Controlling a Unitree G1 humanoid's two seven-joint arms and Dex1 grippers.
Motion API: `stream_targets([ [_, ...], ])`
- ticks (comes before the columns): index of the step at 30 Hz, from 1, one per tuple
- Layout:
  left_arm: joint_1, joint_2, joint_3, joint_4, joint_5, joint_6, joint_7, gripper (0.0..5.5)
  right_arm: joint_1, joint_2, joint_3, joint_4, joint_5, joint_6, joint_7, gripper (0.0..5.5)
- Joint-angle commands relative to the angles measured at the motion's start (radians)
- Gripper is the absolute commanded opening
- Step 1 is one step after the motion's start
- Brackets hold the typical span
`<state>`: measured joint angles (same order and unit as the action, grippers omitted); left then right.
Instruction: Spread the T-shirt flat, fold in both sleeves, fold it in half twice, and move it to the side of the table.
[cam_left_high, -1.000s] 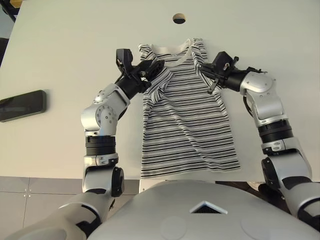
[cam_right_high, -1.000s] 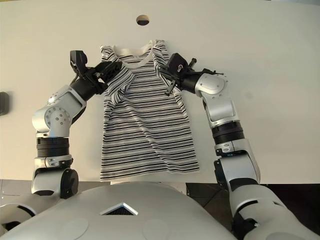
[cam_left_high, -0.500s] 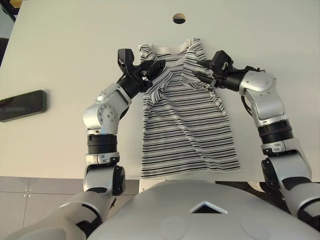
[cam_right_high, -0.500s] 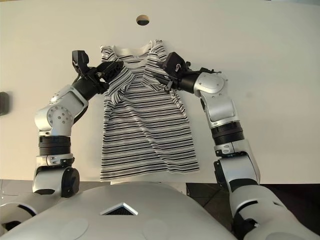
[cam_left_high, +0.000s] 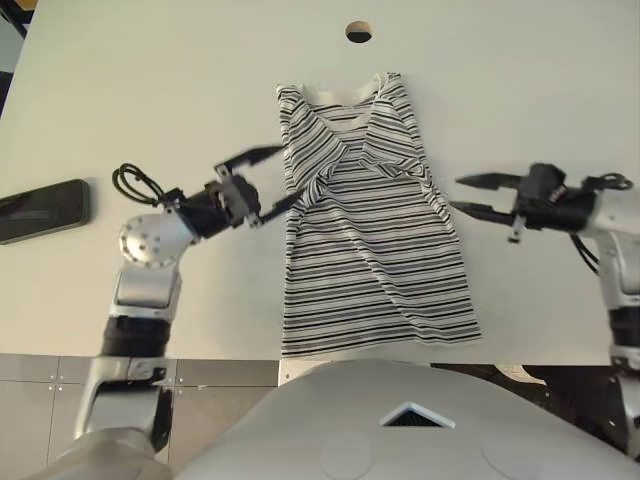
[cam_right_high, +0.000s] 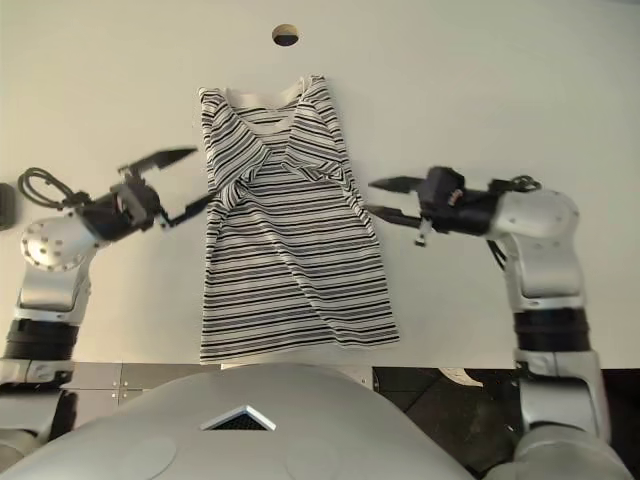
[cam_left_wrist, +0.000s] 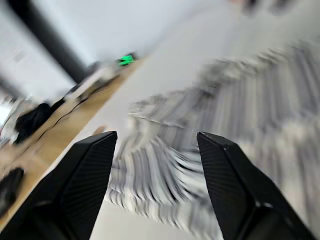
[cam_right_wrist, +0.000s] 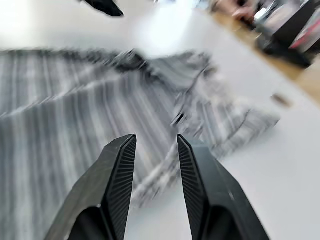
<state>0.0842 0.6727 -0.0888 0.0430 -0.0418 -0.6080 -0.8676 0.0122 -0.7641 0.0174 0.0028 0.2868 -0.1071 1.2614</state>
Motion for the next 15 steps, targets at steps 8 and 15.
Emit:
stream_targets([
  [8, 0.16, 0.345, -0.049, 0.066, 0.283, -0.442, -0.066, 3.0, 0.203, -0.246, 0.012, 0.076, -0.193, -0.445, 0.11, 1.52],
  [15, 0.252, 0.361, -0.103, 0.058, 0.384, -0.506, 0.0, 3.0, 0.251, -0.238, 0.138, 0.148, -0.395, -0.706, 0.017, 1.52],
])
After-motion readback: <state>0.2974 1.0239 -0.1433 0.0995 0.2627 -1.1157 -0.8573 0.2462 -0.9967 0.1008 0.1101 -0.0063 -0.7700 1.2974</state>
